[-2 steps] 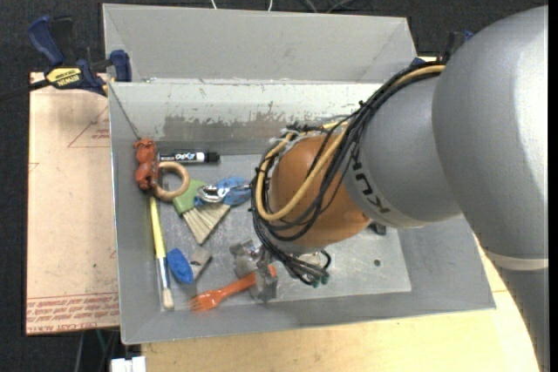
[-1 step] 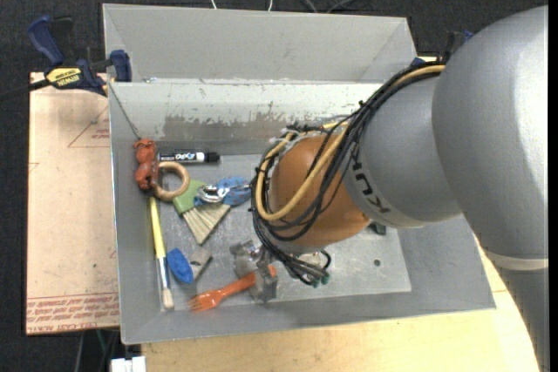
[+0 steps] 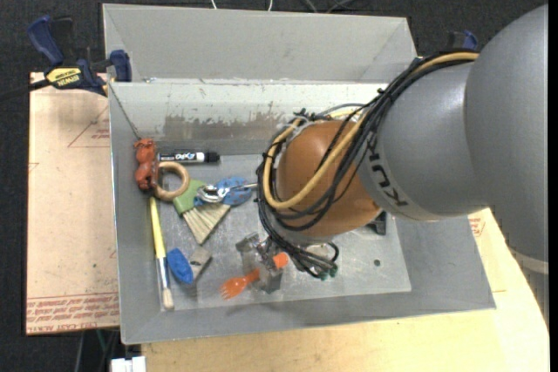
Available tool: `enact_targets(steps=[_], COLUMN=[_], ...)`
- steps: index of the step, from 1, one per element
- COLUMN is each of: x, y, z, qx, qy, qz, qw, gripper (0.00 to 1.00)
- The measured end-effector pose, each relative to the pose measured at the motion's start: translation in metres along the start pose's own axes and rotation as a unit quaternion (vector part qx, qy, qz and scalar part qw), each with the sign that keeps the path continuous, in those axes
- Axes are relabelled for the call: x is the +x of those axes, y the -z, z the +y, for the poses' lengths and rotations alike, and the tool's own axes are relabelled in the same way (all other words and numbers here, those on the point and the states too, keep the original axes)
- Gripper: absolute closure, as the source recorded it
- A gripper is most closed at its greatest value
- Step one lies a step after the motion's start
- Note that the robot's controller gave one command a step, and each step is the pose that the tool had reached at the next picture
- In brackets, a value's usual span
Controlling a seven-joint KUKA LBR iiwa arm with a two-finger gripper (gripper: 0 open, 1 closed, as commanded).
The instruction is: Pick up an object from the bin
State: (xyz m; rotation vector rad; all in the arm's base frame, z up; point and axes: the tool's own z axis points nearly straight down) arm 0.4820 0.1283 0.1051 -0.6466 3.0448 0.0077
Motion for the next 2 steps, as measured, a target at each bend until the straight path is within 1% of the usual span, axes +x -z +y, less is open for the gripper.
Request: enact_targets(steps=[1, 2], x=[-0.002, -0.003], y=[0.03, 0.044], z=[0.0, 0.0], qx=[0.0, 0.0], qy=[0.0, 0.0], qz=[-0.0024, -0.0024], qw=[1.0, 1.0], gripper=[1.0, 1.0])
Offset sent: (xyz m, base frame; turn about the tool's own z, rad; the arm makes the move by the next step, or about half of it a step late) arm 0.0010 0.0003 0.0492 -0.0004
